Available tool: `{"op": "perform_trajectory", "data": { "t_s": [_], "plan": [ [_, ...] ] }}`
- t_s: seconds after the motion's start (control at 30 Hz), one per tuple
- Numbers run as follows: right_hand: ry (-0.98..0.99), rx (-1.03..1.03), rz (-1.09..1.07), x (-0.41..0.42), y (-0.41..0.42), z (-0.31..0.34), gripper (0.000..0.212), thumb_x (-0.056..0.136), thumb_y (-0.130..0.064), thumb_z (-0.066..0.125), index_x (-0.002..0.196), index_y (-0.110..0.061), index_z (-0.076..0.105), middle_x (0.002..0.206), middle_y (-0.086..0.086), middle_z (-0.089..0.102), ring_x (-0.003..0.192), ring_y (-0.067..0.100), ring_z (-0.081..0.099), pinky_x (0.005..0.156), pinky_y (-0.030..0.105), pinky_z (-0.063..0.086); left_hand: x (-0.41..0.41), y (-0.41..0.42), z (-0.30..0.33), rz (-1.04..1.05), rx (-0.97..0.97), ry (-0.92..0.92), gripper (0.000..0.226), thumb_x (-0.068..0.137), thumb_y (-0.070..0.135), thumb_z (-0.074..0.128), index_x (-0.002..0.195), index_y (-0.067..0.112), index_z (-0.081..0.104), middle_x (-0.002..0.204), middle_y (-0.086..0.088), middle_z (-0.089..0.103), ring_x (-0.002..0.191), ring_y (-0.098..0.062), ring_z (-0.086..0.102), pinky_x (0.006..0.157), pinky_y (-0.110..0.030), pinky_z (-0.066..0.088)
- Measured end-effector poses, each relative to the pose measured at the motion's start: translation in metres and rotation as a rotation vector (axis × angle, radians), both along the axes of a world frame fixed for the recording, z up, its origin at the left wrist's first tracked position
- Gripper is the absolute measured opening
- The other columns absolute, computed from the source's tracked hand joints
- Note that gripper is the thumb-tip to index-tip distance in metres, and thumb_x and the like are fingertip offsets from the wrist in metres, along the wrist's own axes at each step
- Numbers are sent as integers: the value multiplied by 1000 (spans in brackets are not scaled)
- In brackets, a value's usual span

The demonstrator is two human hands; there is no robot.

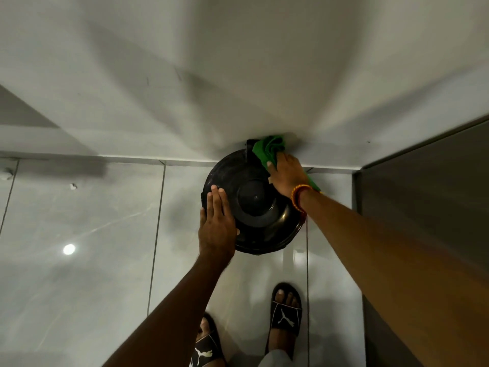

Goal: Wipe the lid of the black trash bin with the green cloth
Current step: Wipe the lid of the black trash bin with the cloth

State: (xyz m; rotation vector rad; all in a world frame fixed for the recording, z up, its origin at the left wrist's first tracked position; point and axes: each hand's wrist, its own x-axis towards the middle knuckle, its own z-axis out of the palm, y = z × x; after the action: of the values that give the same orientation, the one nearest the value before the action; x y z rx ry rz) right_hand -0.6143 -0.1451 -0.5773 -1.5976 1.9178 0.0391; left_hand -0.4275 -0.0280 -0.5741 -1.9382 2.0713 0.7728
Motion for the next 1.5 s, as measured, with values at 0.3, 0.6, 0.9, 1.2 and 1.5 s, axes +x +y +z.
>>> {"op": "perform_trajectory", "data": {
  "t_s": [0.3,0.6,0.9,1.2,1.5],
  "plan": [
    [143,-102,495,15,46,-9,61,107,-41,24,162,-18,12,173,-1,0,160,26,-1,129,52,9,1,3,-8,15,-35,15,108,90,31,67,156,2,-14,166,-21,-16,155,-35,-10,125,-51,19],
    [42,-67,863,98,-1,-11,52,108,-37,29,158,-24,31,167,-6,28,158,22,14,128,47,4,-5,7,-2,102,-64,4,86,98,24,56,158,1,0,167,-23,1,156,-33,6,126,-49,18],
    [183,-204,521,64,-4,-16,52,106,-35,33,155,-16,37,163,3,38,156,25,23,126,51,18,-7,12,-10,135,-72,19,87,99,23,57,157,-1,-4,166,-24,-2,156,-34,4,124,-51,21],
    [132,-220,599,44,5,-22,56,108,-41,26,161,-23,23,170,-4,22,159,22,9,128,48,6,-4,14,-10,114,-75,46,91,97,31,55,157,2,-7,167,-22,-4,156,-33,2,125,-48,21],
    [-45,-149,-274,-10,80,-26,59,108,-37,31,161,-15,19,171,7,17,158,33,10,127,56,13,-7,11,-11,100,-41,12,98,95,36,59,157,2,-9,167,-22,-10,156,-36,-1,126,-48,19]
  ]
}}
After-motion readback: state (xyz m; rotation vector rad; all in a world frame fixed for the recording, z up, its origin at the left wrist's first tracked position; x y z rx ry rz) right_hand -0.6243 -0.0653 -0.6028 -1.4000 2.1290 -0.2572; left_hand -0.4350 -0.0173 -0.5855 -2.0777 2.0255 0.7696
